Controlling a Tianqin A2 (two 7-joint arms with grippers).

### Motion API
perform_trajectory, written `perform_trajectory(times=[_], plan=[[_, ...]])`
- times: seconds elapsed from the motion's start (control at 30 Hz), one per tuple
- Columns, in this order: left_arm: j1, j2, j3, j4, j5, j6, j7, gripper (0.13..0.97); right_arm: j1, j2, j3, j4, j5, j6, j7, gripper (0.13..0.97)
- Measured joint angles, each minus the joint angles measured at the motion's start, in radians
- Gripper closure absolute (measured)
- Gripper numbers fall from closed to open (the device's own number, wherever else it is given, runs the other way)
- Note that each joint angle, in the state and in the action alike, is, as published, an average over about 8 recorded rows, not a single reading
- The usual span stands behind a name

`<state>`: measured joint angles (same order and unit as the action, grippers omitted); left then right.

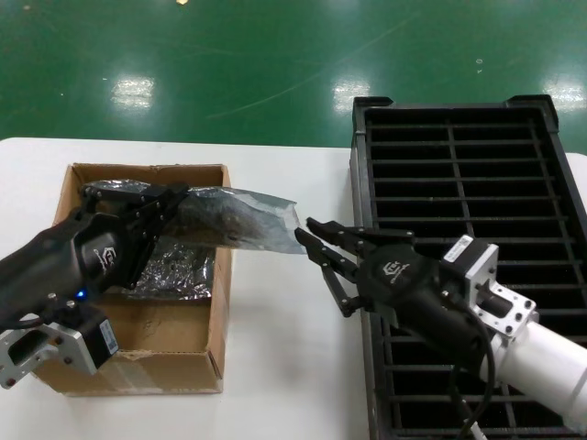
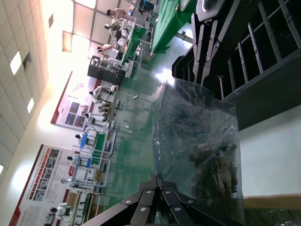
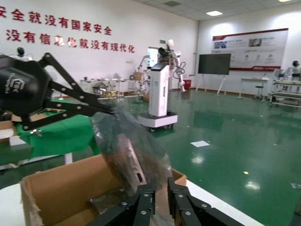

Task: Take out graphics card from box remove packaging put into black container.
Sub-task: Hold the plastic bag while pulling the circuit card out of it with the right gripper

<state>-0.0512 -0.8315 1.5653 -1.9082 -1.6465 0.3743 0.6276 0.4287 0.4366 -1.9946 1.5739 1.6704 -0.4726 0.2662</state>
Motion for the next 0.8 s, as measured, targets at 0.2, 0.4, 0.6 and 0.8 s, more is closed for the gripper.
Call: perform_trajectory(times=[0.2,0.4,0.6,0.8], plan=[[0.0,0.0,0.0,0.0,0.0,0.0,0.0,0.957,0.004,-0.007,-0.017,0.013,-0.025,-0.017,0.011,0.894],[0.0,0.0,0.0,0.0,0.0,0.0,0.0,0.957,0.004,-0.005,-0.024,0.029,-0.036,-0.037,0.013,0.938],[0.0,0.0,0.0,0.0,0.0,0.0,0.0,0.957,0.013,-0.005,-0.029,0.041,-0.043,-0.061,0.014,0.96],[0.0,0.0,0.0,0.0,0.0,0.0,0.0,0.957,0.026,-0.004,-0.039,0.047,-0.064,-0.079,0.028,0.96]])
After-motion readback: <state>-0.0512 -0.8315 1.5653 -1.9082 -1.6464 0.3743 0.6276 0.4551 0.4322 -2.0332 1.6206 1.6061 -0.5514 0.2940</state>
